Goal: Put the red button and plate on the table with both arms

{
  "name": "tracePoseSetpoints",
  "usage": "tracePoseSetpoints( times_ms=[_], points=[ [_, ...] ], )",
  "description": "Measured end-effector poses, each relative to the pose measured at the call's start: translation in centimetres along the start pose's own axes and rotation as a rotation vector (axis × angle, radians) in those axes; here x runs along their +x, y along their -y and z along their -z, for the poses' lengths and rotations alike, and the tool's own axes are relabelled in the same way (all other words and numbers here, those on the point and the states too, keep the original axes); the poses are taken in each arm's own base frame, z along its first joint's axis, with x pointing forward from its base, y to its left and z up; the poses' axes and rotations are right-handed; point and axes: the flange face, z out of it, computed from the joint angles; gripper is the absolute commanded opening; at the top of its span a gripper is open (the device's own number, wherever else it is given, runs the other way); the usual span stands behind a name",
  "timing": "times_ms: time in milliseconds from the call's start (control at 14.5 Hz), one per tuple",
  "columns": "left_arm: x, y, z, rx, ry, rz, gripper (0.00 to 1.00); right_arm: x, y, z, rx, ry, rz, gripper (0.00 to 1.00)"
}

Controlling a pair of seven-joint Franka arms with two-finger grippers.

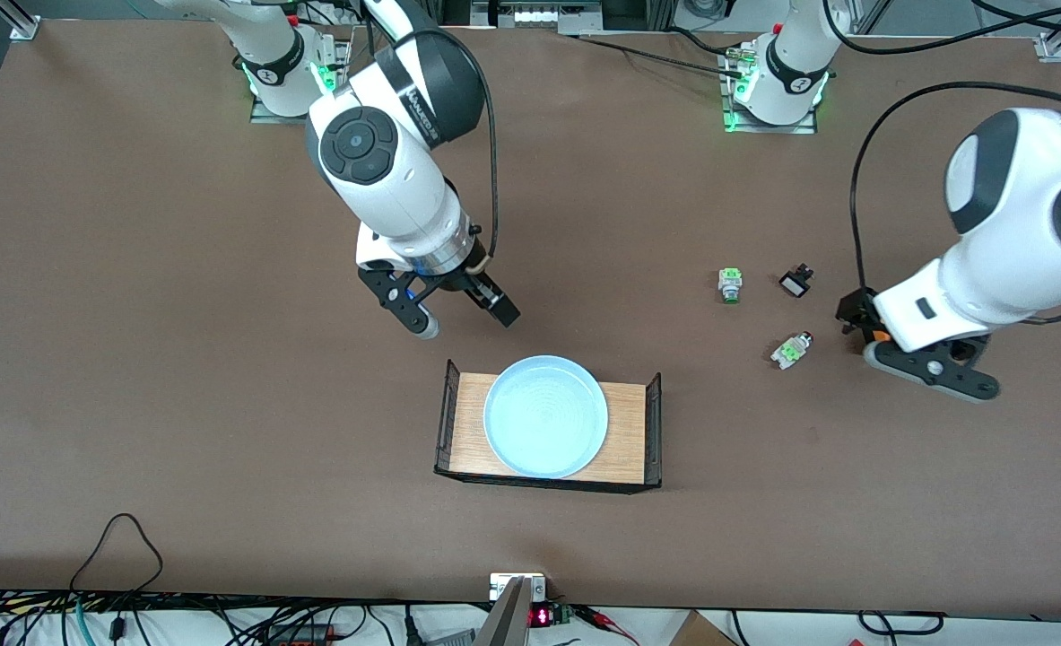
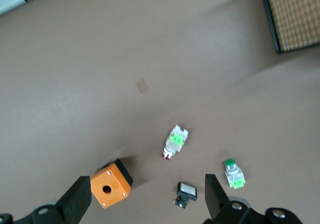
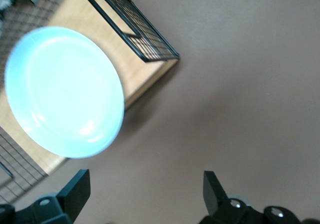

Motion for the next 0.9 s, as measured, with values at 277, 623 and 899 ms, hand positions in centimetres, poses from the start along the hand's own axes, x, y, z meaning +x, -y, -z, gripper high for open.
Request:
tracePoseSetpoints(
  times_ms=[277, 623, 899],
  points=[
    [0.5, 1.1, 1.3, 0.007, -0.028, 0.031, 1.00, 1.3, 0.7, -2.2, 0.063, -0.025, -0.080, 1.00],
    [-2.9, 1.0, 6.8, 0.007, -0.004, 0.309, 1.00, 1.8, 1.2, -6.9, 0.112, -0.033, -0.109, 1.00],
    [-7.2, 1.4, 7.2, -0.053, 0.017, 0.417, 1.00, 1.9, 1.3, -8.9, 0.135, -0.020, -0.140, 1.00]
  ],
)
